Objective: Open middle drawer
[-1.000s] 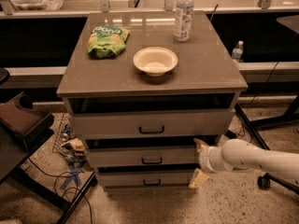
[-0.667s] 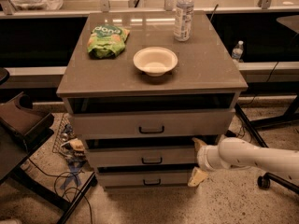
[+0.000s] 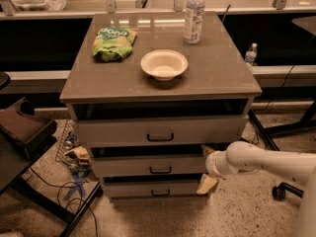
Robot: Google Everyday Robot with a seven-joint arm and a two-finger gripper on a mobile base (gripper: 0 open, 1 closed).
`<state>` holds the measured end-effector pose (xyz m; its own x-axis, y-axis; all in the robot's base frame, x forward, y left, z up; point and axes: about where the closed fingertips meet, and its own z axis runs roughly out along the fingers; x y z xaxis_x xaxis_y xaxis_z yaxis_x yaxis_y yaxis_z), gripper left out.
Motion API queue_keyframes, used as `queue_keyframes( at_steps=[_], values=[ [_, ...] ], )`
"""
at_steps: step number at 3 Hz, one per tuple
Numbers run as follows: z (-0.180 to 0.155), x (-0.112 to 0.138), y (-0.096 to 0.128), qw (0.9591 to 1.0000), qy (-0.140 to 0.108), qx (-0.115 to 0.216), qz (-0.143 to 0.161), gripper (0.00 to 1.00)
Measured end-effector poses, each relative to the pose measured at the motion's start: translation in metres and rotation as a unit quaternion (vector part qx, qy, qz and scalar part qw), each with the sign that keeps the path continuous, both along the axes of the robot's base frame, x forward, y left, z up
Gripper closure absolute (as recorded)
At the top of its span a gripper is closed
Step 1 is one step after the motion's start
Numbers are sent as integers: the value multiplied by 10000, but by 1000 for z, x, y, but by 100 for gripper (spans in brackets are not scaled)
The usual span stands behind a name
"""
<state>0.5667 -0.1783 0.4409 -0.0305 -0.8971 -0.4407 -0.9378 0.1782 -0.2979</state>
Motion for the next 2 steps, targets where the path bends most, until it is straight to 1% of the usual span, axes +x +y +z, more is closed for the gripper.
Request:
queue_keyframes(
  at_steps=[1, 2],
  values=[
    [-12, 8, 1, 9999, 132, -17, 23, 0],
    [-23, 8, -1, 9996, 264, -8, -39, 15]
  ],
)
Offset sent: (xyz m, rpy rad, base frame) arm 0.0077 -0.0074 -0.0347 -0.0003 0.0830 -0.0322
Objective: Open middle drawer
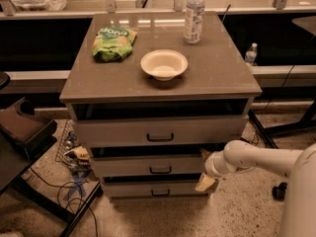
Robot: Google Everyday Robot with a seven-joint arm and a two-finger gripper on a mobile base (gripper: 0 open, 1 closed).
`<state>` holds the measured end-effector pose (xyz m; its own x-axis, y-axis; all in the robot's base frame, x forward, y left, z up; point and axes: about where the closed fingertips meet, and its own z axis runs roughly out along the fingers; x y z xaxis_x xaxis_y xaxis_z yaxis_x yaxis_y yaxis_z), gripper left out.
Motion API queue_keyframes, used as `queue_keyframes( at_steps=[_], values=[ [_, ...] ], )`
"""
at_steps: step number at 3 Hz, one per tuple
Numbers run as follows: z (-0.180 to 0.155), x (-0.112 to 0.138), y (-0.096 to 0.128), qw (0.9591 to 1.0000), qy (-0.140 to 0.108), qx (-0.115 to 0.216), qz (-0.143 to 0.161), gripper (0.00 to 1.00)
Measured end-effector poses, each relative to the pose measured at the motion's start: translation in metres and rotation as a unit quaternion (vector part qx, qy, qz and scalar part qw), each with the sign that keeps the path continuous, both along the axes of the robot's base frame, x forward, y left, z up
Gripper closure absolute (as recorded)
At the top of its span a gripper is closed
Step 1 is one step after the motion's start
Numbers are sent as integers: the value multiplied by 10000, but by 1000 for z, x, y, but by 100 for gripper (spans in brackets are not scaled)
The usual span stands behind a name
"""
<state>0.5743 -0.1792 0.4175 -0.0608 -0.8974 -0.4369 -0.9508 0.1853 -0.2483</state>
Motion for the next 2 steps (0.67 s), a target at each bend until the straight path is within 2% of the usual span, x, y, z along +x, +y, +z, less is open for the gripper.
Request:
queue_keyframes(
  at_steps=[2],
  values=[
    [-2, -1, 3, 10000, 17, 10, 24, 62]
  ],
)
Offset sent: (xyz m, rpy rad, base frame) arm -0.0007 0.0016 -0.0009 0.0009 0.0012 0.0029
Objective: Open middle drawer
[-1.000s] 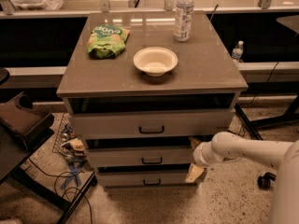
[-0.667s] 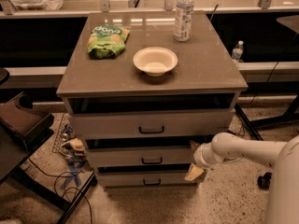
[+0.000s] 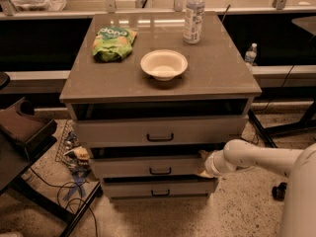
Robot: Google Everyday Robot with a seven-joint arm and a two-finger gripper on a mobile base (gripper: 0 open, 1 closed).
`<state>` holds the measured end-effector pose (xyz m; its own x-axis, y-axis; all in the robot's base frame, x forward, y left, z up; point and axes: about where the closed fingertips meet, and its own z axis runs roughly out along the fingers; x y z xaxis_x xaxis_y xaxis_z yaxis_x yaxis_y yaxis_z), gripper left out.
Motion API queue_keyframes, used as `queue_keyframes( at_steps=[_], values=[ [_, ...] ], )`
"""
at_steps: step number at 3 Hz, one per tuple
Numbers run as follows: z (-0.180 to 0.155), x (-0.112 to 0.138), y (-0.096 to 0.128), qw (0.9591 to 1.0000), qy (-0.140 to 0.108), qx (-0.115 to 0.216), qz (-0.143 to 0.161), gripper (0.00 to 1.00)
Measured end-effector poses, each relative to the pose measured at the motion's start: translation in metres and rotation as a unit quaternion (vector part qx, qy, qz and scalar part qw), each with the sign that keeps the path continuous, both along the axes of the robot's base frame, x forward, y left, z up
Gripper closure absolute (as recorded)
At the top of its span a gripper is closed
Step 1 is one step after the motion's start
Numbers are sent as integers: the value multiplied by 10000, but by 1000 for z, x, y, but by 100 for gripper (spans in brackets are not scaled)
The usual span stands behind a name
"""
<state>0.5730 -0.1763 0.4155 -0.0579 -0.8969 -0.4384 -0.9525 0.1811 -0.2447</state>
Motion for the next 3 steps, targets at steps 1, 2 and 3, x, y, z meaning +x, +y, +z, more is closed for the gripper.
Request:
queue_keyframes(
  at_steps=[1, 2, 3],
  values=[
    [3, 0, 0, 10000, 2, 0, 2, 92],
    [7, 0, 0, 10000, 2, 0, 2, 100],
    [10, 0, 0, 10000, 2, 0, 1, 100]
  ],
)
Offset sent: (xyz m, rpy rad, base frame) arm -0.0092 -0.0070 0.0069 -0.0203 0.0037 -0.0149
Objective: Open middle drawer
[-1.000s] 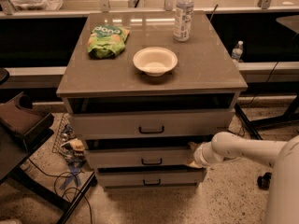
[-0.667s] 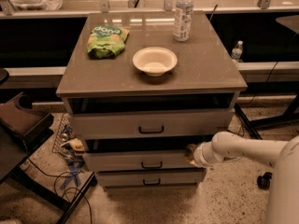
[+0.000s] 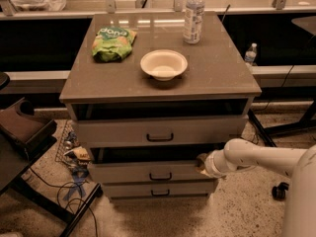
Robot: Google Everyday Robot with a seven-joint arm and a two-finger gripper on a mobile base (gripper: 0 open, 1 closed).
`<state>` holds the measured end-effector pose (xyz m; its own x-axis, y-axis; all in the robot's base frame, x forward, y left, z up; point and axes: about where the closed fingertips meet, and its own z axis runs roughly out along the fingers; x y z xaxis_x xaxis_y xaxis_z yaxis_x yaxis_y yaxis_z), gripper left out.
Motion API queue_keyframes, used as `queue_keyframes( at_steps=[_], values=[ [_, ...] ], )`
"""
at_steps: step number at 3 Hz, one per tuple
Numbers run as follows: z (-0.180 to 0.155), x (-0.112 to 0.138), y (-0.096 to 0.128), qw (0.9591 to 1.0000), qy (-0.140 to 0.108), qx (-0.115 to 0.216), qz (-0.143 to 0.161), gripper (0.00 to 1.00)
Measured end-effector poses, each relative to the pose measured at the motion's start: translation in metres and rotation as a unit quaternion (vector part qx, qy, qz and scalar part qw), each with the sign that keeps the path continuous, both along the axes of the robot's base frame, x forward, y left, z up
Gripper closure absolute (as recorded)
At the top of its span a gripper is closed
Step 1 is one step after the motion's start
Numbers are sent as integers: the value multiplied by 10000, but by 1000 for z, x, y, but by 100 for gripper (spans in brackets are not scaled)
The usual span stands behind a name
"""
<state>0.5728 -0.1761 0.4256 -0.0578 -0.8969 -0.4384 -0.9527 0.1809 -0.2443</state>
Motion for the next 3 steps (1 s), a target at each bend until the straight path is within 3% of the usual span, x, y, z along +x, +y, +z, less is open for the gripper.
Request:
queue_keyframes(
  at_steps=[3],
  values=[
    [2, 0, 0, 10000, 0, 0, -2, 100]
  ],
)
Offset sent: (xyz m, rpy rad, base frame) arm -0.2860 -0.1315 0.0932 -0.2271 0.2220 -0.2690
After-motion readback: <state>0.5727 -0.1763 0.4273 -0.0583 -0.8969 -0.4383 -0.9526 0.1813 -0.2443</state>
